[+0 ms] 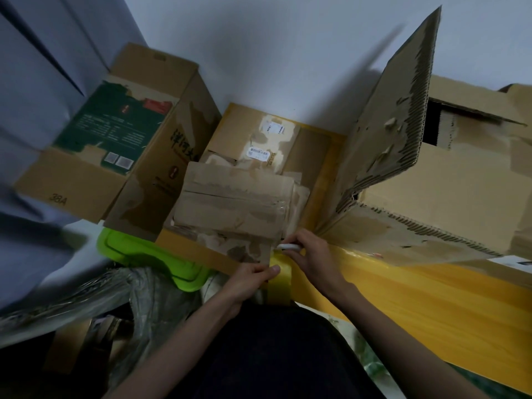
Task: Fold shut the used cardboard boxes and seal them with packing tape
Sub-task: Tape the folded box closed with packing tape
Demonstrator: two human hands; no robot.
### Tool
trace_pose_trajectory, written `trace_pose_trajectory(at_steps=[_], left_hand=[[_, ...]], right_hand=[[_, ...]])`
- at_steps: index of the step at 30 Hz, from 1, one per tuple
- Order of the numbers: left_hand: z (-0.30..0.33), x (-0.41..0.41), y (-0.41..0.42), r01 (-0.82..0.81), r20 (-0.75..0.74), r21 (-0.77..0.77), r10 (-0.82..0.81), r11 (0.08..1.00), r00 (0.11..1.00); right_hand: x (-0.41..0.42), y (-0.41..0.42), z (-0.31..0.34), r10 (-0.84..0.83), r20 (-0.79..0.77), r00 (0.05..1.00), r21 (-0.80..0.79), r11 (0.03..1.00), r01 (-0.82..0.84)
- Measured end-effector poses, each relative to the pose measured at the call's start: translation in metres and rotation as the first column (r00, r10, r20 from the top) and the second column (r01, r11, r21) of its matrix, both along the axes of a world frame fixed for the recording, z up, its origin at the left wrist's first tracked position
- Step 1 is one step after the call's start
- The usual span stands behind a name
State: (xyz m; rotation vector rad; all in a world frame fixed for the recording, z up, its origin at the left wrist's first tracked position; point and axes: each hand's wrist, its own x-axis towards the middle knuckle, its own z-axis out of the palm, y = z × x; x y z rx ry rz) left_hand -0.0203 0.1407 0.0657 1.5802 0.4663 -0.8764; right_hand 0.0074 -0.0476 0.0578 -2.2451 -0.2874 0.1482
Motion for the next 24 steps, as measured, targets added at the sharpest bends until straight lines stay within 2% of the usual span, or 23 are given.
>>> trace_pose_trajectory(at_steps=[15,24], left_hand=[[0.0,0.003,0.0,-0.014,-0.021,-0.021,0.014,1.0,1.0],[0.005,0.004,-0.004,-0.004,0.001,0.016,0.004,1.0,1.0]], right_hand=[[0.017,0.006,0.008,0.126,-0.077,0.989,-0.148,0.98,-0.136],[0.026,0.009,0.012,0.176,-0.111,0.978,-0.235,0.952,-0.197]])
